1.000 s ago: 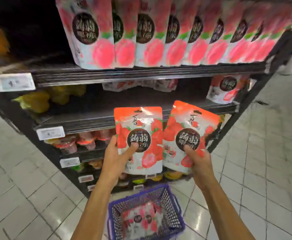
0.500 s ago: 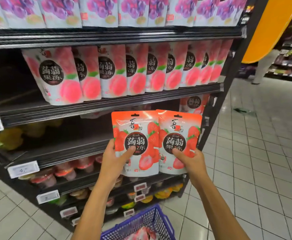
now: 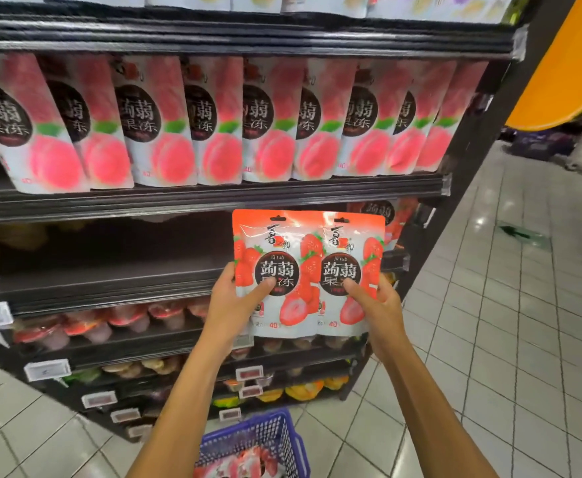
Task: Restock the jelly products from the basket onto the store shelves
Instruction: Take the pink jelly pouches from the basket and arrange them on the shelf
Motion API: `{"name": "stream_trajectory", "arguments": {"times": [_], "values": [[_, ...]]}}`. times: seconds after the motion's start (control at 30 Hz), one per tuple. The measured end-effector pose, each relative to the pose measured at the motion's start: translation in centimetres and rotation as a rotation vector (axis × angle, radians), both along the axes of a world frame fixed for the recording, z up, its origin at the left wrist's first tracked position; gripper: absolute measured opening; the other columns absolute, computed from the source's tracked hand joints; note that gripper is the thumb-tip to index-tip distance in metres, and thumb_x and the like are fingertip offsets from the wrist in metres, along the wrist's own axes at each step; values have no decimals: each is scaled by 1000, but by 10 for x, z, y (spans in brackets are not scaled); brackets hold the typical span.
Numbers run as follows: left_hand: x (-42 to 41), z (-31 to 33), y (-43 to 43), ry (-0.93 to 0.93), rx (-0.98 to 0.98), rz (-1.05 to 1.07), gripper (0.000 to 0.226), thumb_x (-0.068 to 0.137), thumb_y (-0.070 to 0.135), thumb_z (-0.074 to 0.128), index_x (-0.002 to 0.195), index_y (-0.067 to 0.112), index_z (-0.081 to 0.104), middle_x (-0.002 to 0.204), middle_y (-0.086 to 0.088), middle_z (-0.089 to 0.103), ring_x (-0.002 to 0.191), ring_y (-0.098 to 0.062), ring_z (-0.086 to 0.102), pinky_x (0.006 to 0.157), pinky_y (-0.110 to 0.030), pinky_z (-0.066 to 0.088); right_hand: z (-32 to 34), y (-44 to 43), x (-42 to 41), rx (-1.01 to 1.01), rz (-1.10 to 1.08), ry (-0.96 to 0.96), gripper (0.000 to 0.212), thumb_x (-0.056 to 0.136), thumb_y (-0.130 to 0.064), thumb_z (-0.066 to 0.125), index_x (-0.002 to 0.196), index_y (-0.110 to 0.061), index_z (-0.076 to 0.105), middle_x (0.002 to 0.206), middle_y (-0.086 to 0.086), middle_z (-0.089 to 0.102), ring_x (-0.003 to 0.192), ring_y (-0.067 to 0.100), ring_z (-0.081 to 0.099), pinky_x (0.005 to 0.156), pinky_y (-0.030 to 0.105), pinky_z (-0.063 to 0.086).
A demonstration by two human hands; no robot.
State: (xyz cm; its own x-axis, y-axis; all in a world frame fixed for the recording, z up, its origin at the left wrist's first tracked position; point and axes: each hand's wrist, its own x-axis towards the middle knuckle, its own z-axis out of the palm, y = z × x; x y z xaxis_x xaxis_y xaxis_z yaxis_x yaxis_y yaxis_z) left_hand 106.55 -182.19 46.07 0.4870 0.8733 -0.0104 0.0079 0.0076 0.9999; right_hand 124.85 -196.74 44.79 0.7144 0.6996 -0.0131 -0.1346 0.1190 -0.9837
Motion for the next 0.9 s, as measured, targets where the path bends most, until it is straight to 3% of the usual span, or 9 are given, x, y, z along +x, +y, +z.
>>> {"name": "stream_trajectory", "arguments": {"times": [0.17,0.43,0.67,0.9], "values": [[24,-4,-5,1,-31,47,41,80,26,79,115,22,59,107,2,74,95,-13,72,80,-35,59,-3,3,28,-15,25,-27,36,72,-38,80,106,-32,70,108,0,75,100,25,72,81,41,61],[34,-5,-2,46,-11,87,38,79,22,80,112,21,60,99,8,73,86,-2,71,61,-12,53,-12,13,51,-28,20,12,38,79,-19,79,115,-16,68,108,3,75,102,25,71,87,46,59],[29,-14,8,94,-2,68,32,82,22,78,111,23,63,98,6,75,90,-8,72,63,-16,56,-19,30,60,-14,5,52,32,81,-19,79,112,-17,69,109,5,75,103,27,71,92,56,54],[27,-27,11,58,-63,100,29,84,22,76,110,21,64,97,4,77,86,-14,74,62,-19,57,-10,54,80,57,-45,-10,24,81,-22,80,103,-25,72,105,-1,76,100,18,72,83,40,61]]}}
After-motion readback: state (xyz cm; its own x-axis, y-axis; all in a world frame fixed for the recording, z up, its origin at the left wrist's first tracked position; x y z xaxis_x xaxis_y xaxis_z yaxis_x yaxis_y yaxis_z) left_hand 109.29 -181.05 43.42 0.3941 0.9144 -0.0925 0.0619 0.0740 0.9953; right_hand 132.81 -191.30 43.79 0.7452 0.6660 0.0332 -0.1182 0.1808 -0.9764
